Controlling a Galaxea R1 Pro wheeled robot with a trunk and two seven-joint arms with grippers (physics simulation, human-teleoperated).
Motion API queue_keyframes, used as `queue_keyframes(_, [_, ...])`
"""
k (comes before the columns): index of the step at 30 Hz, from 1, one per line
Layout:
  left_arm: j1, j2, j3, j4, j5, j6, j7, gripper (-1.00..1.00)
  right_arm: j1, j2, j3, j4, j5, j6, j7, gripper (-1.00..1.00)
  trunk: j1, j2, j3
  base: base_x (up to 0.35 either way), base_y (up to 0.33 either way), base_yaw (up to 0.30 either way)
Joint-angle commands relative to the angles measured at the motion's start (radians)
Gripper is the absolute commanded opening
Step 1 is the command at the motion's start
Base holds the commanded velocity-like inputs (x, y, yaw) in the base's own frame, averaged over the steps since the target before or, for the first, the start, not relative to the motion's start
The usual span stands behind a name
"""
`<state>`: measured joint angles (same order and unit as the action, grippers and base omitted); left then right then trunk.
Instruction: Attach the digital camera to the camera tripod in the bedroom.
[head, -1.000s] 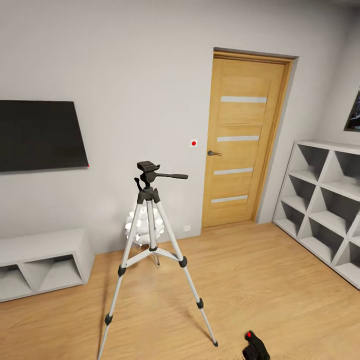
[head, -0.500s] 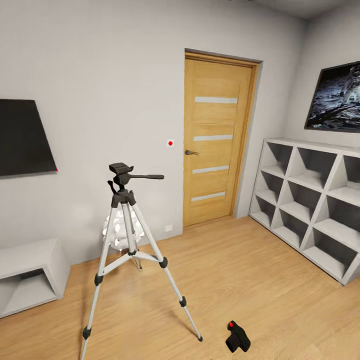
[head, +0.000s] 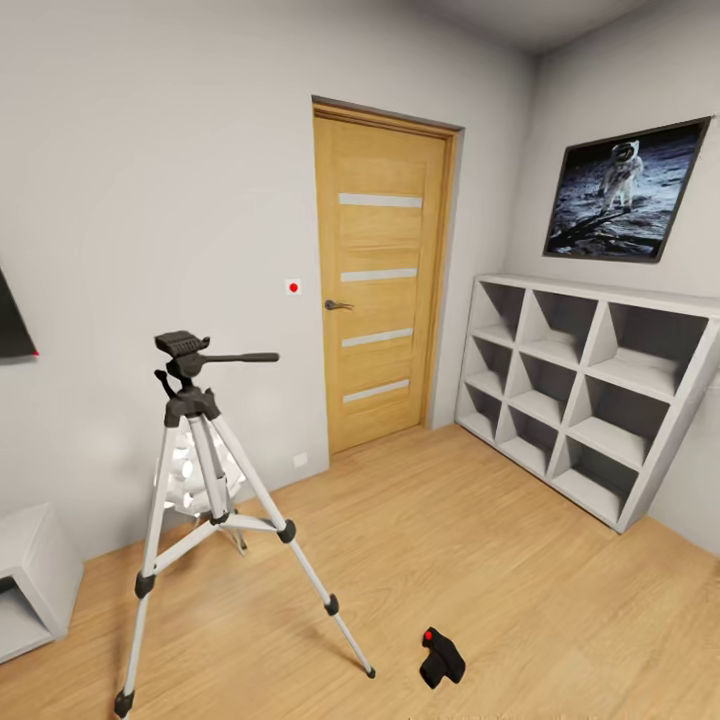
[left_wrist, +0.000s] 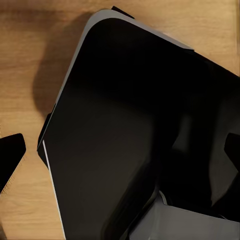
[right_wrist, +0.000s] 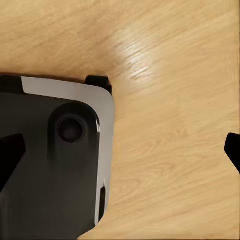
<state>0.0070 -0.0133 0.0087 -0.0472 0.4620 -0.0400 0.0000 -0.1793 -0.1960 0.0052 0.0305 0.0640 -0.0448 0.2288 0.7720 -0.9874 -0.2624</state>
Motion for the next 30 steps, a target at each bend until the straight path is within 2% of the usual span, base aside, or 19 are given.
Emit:
queue_keyframes(1, [0.001, 0.0, 0.001, -0.002, 0.004, -0.001, 0.0, 1.0, -0.002, 0.0, 0.0, 0.003, 0.007, -0.005, 0.002, 1.0, 0.0, -0.001, -0.001, 0.0, 0.0, -0.289])
queue_keyframes(30, [0.001, -0.002, -0.001, -0.002, 0.003, -0.001, 0.0, 1.0, -0.002, 0.0, 0.001, 0.003, 0.008, -0.012, 0.0, 1.0, 0.0, -0.001, -0.001, 0.0, 0.0, -0.29])
